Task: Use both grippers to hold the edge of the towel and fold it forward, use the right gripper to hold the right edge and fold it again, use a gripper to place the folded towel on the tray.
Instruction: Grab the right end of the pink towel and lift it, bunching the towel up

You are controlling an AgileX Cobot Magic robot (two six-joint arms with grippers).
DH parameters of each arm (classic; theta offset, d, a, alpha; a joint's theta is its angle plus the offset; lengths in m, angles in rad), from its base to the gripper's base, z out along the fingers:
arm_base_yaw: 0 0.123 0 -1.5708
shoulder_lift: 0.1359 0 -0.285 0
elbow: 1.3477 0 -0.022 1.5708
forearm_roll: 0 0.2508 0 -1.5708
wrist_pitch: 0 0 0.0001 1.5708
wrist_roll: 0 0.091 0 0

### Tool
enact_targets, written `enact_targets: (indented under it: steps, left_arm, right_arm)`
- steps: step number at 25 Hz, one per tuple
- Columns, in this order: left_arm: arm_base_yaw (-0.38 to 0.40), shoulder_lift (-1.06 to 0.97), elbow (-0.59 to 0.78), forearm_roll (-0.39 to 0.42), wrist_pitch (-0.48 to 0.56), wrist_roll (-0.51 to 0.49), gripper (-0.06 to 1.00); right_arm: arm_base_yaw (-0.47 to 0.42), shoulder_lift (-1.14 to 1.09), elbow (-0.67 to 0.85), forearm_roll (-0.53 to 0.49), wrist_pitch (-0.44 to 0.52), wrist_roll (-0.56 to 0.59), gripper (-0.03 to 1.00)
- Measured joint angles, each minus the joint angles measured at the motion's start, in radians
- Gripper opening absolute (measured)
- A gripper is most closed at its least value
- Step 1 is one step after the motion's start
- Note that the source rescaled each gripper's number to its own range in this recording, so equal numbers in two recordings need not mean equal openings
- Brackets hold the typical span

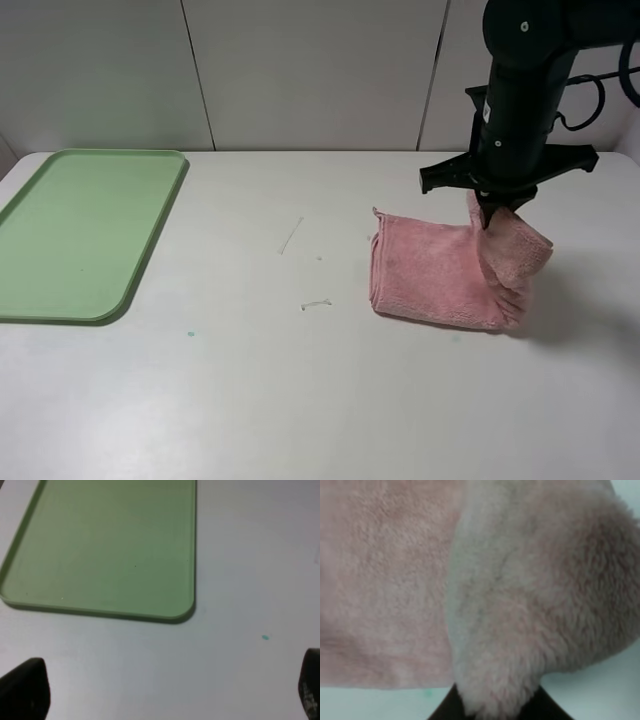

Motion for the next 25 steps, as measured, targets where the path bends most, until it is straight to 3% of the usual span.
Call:
enact_targets:
  steps: [8,22,24,25]
  left_arm:
    - [0.0,0.0,0.0,0.0,0.0,0.0,1.0]
    - [0.0,0.0,0.0,0.0,0.0,0.0,1.0]
    - [0.0,0.0,0.0,0.0,0.0,0.0,1.0]
    - [0.0,0.0,0.0,0.0,0.0,0.0,1.0]
  right_arm:
    - [0.059,0.081,-0.067,0.008,0.0,0.022,0.08]
    - [0.067,0.102,-0.093,0.068,-0.019,0.029,0.08]
    - [0.067,0.102,-0.093,0.089,-0.041,0.029,0.16]
    - [0.067,0.102,-0.093,0.099,-0.055,0.029,0.3]
